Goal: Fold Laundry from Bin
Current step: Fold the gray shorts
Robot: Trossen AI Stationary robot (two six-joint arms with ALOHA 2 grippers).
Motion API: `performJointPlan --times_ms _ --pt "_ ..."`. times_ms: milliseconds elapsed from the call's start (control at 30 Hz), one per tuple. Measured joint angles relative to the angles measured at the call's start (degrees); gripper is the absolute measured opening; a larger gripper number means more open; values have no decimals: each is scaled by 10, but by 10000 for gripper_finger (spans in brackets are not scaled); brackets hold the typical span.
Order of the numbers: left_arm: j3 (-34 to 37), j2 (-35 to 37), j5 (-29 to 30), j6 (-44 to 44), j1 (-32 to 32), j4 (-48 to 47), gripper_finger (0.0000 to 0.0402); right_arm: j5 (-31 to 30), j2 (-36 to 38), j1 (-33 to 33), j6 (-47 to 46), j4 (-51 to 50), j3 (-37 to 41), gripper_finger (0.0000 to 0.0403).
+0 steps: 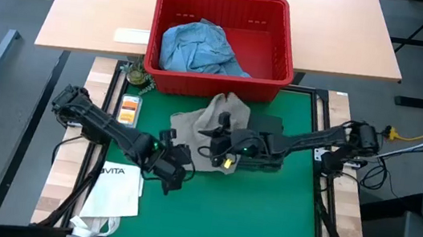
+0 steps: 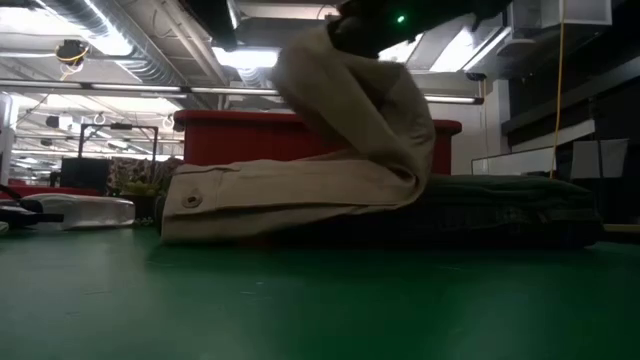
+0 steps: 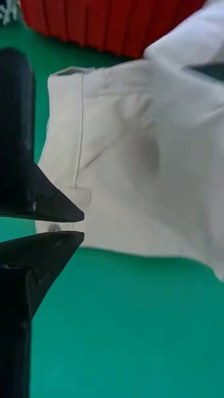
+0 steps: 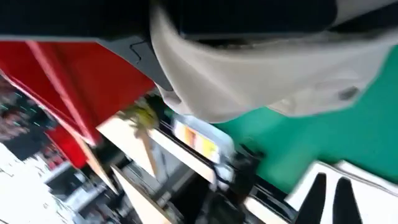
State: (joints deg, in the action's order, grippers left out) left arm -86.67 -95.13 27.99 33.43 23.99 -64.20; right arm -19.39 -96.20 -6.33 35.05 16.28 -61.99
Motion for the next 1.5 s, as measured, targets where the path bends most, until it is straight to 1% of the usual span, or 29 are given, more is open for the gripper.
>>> performJointPlan --times_ms 100,233,300,433,500,567,733,933,1067,1233,1333,1500 --pt "0 0 0 21 15 -1 31 26 -35 0 0 38 0 4" --pt "0 0 5 38 32 -6 31 51 -75 0 0 65 0 4" --pt "0 0 5 40 39 -8 31 66 -91 0 0 68 1 5" --pt "0 0 14 42 46 -5 31 96 -121 0 0 123 1 5" --pt "0 0 33 49 49 -5 31 102 -133 0 0 158 0 5" --pt "0 0 45 52 50 -5 31 104 -137 0 0 172 1 5" --pt "0 0 45 52 49 -5 31 108 -147 0 0 199 0 5" --pt "0 0 46 52 49 -4 31 130 -176 0 0 276 -6 5" --pt "0 0 46 52 49 -3 31 130 -204 0 0 274 -40 5" --pt "0 0 46 52 49 -3 31 130 -238 0 2 263 -100 5" --pt "0 0 46 53 50 -3 31 124 -249 4 24 222 -124 5" --pt "0 0 45 54 54 -3 31 107 -257 8 27 187 -134 5"
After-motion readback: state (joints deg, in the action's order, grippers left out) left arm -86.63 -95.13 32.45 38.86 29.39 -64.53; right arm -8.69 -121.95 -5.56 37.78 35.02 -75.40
